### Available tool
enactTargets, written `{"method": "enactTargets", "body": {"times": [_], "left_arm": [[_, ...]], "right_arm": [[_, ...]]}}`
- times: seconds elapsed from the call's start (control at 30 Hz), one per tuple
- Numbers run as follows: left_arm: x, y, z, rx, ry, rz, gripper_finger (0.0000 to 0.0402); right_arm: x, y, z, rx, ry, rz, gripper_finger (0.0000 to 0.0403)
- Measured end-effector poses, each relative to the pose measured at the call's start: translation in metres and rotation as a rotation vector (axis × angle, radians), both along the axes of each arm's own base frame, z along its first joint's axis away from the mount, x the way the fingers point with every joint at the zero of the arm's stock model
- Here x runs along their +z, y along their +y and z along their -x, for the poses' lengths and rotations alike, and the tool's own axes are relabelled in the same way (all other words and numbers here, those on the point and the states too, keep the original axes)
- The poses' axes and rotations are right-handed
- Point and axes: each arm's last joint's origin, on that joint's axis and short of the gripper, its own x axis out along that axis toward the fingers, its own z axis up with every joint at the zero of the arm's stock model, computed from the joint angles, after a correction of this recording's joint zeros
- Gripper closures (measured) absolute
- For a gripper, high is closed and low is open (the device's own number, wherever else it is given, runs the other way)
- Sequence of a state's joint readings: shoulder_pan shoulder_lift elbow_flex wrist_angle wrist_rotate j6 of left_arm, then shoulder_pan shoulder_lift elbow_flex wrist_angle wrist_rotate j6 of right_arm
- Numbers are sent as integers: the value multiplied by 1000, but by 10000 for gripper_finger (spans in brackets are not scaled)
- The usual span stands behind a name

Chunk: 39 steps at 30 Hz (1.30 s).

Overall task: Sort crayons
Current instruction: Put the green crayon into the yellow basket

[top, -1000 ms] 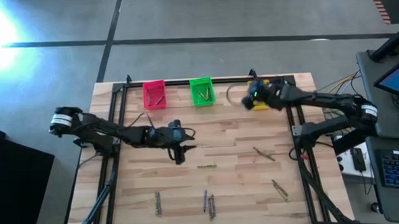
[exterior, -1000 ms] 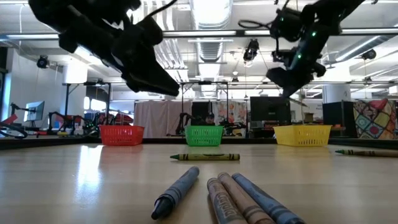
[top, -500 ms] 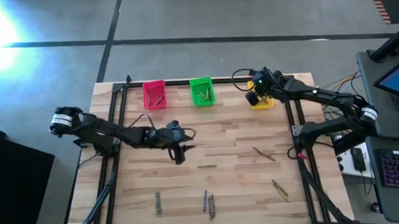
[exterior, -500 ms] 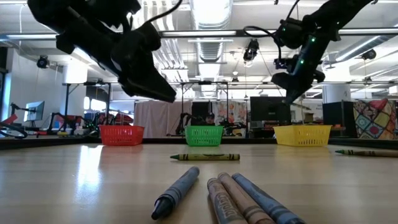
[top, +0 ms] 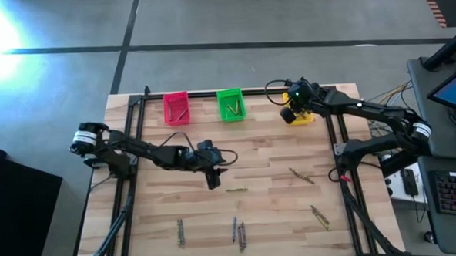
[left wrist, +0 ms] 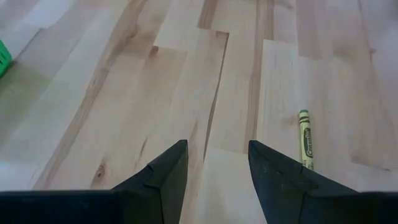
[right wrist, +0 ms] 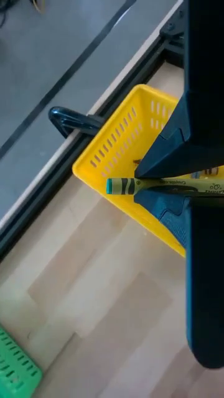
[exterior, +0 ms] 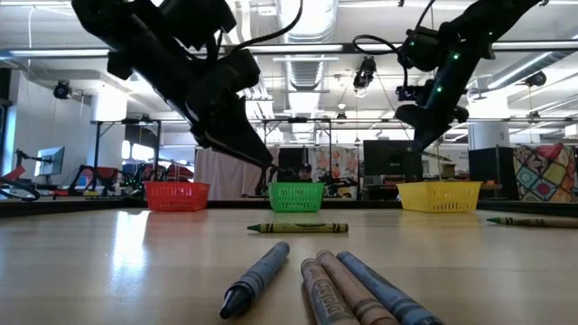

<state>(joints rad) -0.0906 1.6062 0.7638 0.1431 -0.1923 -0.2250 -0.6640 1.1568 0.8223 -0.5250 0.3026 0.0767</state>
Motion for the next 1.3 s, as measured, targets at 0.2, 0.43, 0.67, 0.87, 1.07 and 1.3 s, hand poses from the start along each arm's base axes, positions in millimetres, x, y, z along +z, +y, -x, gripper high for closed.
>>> {"method": "enactTargets", "body": {"times": [0.2, 0.43, 0.67, 0.87, 1.07, 1.3], "left_arm": [[0, 0, -3, -1, 16, -3, 249], [3, 0, -2, 1, 14, -1, 249], [4, 0, -2, 1, 13, 0, 249], [3, 0, 0, -8, 31, -12, 249], [1, 0, 1, -27, 60, -36, 249], [10, 1, 8, -33, 40, -50, 249]], "right_arm": [[-2, 2, 2, 21, 21, -32, 374], [-4, 3, 4, 27, 51, -50, 374], [-5, 3, 5, 23, 60, -59, 374], [-7, 5, 8, -5, 73, -91, 374], [-6, 5, 8, 31, 96, -79, 374], [-7, 6, 9, 11, 105, -90, 374]]}}
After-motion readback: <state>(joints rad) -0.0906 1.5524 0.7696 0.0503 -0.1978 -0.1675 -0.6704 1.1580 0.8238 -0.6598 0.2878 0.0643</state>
